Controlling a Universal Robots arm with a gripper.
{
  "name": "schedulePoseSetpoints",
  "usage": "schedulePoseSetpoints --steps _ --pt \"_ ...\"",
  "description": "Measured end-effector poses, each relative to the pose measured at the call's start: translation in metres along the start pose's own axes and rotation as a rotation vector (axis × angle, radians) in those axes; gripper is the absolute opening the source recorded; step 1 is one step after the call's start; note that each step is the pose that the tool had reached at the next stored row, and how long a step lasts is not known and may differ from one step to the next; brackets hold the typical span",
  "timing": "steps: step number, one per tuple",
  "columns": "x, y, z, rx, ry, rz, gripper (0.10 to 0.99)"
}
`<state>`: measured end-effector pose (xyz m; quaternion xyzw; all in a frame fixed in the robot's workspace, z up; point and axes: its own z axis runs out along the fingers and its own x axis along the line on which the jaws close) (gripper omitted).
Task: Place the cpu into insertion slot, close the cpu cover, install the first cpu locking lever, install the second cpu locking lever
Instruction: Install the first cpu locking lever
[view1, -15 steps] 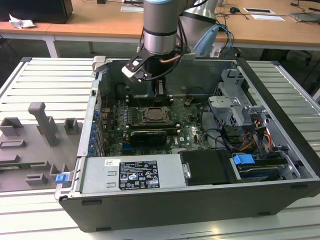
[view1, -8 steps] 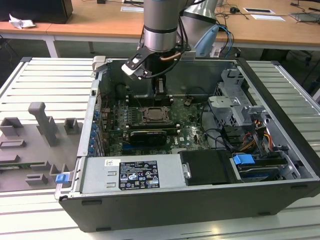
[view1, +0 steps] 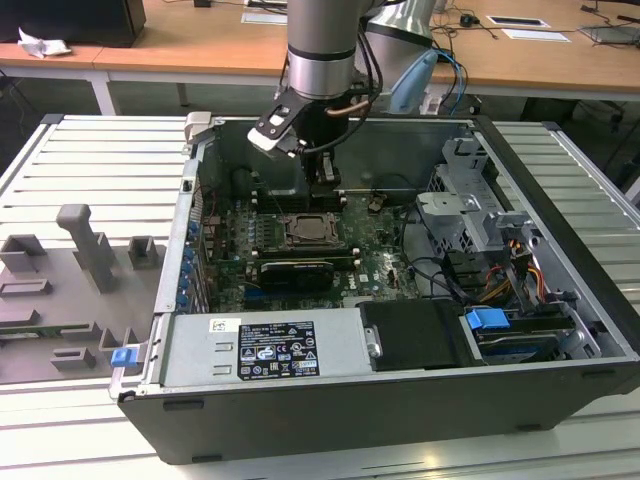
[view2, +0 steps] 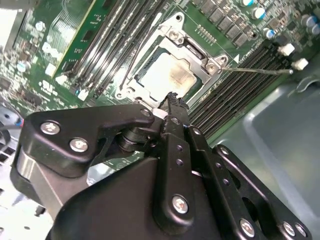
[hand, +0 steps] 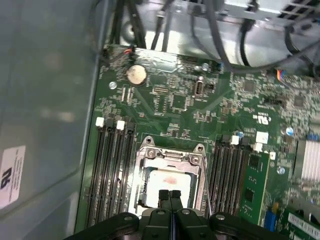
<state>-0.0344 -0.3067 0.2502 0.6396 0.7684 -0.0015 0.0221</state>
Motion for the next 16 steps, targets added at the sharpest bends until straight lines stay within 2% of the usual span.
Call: schedulePoseSetpoints --steps 11,16 --pt "0.0000 0.0000 0.0000 -0.005 0.0020 -0.158 0.106" --pt "0.0000 0.0000 0.0000 -0.007 0.0026 -0.199 0.106"
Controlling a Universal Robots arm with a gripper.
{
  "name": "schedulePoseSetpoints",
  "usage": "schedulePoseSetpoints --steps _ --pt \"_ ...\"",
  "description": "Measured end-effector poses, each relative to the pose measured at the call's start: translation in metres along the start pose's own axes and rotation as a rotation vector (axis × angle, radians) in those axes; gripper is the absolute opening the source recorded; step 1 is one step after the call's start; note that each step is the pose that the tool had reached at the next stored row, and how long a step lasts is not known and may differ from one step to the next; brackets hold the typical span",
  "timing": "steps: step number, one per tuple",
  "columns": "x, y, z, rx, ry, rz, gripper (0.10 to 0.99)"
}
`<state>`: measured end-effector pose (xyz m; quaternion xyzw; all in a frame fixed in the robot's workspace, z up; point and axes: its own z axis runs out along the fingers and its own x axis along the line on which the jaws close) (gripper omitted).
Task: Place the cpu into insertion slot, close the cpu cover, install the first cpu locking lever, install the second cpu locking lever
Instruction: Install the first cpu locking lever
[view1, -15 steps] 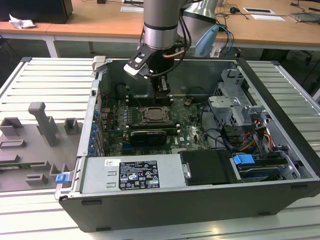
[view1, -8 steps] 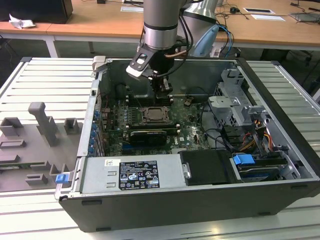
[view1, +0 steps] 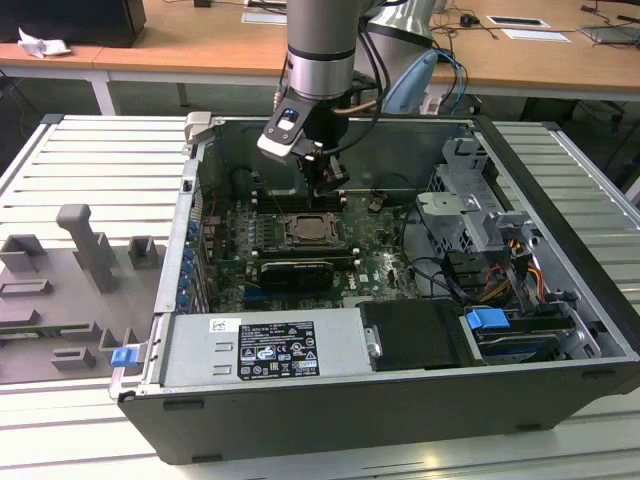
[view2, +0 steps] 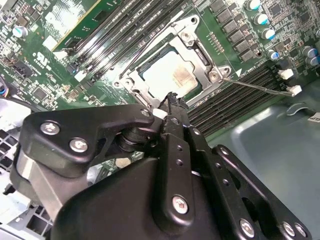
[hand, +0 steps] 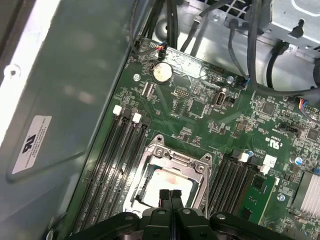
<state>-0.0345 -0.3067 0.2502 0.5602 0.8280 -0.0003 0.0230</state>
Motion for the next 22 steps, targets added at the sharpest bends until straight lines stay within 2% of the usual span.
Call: schedulePoseSetpoints --steps 3,8,13,22 --pt "0.0000 0.0000 0.0000 0.000 0.0000 -0.016 0.106" --pt "0.0000 0.0000 0.0000 -0.002 -0.0009 -0.077 0.106" --pt "0.0000 0.0000 0.0000 -0.005 -0.0004 -0.166 0.106" --pt "0.0000 0.0000 0.0000 -0.009 0.0002 -0.292 0.106"
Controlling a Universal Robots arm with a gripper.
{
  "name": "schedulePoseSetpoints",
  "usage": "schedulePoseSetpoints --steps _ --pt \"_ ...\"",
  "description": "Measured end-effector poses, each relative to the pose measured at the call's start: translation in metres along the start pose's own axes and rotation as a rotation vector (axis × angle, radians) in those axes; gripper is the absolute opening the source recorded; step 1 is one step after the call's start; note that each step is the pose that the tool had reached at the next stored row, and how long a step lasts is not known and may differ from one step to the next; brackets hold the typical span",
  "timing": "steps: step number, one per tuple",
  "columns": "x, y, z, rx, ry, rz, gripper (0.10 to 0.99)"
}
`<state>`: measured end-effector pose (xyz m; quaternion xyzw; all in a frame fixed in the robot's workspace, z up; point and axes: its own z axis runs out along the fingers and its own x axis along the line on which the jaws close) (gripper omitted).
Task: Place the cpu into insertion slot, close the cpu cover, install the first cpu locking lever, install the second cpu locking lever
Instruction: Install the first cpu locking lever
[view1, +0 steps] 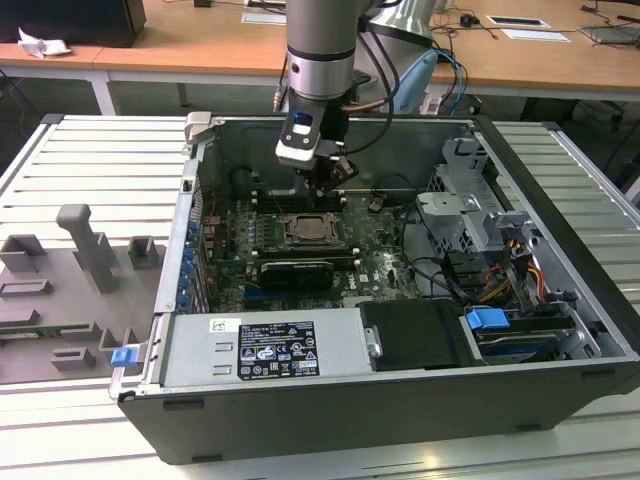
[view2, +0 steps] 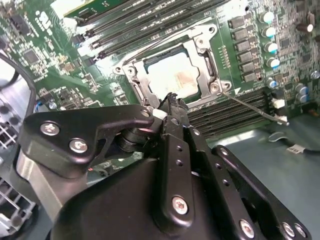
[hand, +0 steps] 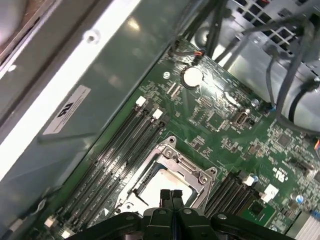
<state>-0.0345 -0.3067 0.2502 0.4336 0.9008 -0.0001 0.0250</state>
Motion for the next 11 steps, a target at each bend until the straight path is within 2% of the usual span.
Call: schedulePoseSetpoints --steps 7,9,11 --pt "0.0000 0.0000 0.0000 -0.003 0.0001 -0.103 0.106" --pt "0.0000 0.0000 0.0000 -0.005 0.0009 -0.161 0.106" --pt "0.0000 0.0000 0.0000 -0.007 0.0015 -0.197 0.106"
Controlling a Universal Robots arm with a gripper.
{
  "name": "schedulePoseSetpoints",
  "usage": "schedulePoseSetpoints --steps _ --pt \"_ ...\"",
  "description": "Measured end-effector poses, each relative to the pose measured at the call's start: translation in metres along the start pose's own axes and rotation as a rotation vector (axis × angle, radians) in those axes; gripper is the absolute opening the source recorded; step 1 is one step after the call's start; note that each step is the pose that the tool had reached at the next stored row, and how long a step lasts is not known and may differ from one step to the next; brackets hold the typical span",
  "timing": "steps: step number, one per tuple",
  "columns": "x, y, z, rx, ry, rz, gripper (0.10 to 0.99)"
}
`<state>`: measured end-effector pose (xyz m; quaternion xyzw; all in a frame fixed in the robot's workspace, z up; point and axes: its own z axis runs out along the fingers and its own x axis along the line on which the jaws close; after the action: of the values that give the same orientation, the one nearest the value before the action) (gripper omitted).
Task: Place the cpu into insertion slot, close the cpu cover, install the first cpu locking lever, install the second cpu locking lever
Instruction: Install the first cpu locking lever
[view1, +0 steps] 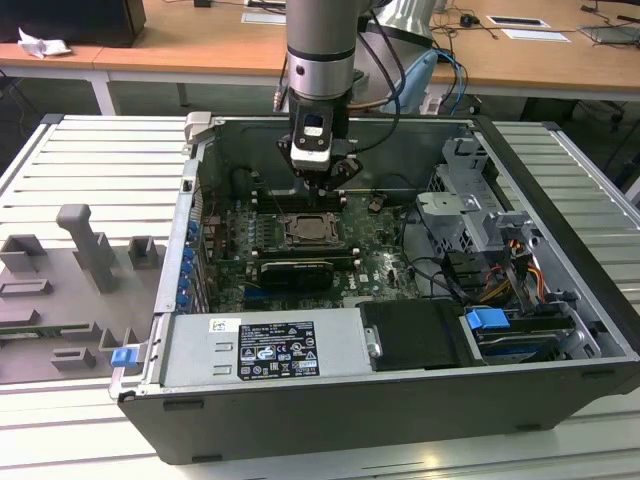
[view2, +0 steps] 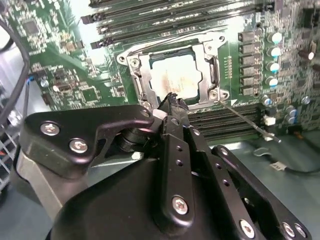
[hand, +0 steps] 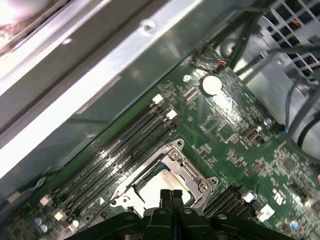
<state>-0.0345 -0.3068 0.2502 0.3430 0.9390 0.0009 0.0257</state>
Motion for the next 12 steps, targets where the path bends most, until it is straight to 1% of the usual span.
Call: schedulePoseSetpoints --steps 2,5,9,10,12 --pt "0.0000 0.0000 0.0000 -0.003 0.0011 -0.056 0.106" --pt "0.0000 0.0000 0.0000 -0.007 0.0028 -0.157 0.106" --pt "0.0000 0.0000 0.0000 -0.011 0.0042 -0.227 0.106" --pt "0.0000 0.0000 0.0001 -0.012 0.0047 -0.256 0.106" --pt "0.0000 0.0000 0.0001 -0.014 0.0053 -0.290 0.106"
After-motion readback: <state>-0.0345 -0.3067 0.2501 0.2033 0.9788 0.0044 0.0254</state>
